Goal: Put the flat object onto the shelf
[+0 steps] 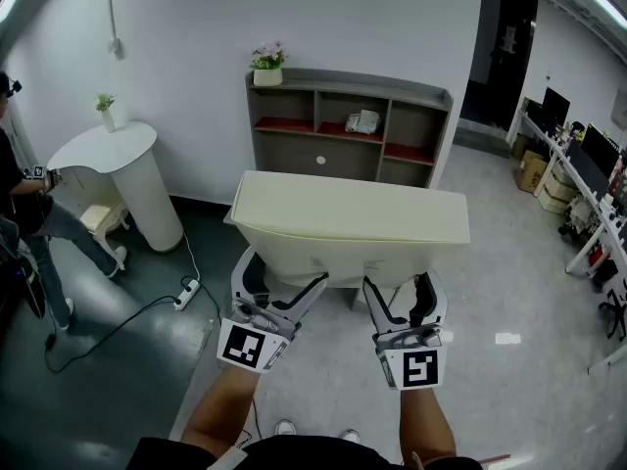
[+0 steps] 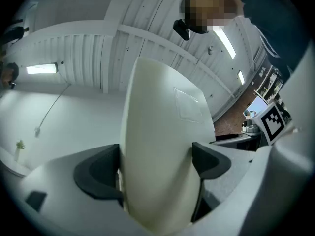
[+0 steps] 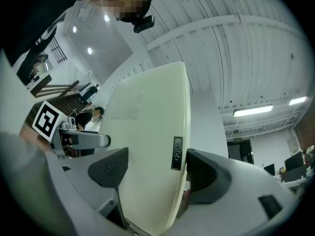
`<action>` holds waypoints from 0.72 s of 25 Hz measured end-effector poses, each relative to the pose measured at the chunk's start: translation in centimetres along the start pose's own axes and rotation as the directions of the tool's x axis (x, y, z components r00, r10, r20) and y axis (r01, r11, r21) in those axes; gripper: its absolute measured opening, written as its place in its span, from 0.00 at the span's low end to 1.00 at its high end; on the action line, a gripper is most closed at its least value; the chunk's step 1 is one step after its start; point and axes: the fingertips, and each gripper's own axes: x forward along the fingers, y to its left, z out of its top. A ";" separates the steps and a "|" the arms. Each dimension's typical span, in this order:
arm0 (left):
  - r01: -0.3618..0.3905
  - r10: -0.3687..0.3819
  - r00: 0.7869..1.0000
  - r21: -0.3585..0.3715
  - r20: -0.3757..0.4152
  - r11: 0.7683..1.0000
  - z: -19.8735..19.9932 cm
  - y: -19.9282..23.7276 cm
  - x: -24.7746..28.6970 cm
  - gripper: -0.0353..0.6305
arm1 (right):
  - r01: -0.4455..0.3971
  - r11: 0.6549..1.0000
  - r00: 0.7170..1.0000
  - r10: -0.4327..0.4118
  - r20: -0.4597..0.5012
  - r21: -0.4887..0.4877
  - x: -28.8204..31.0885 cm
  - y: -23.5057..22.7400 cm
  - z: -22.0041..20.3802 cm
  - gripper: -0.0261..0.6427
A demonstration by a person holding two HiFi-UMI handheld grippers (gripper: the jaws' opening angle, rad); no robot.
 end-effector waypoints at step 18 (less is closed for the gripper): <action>-0.003 0.003 1.000 -0.008 -0.023 1.000 -0.7 0.8 -0.4 0.75 | 0.015 0.999 1.000 -0.015 0.013 0.043 0.7 0.5 0.1 0.63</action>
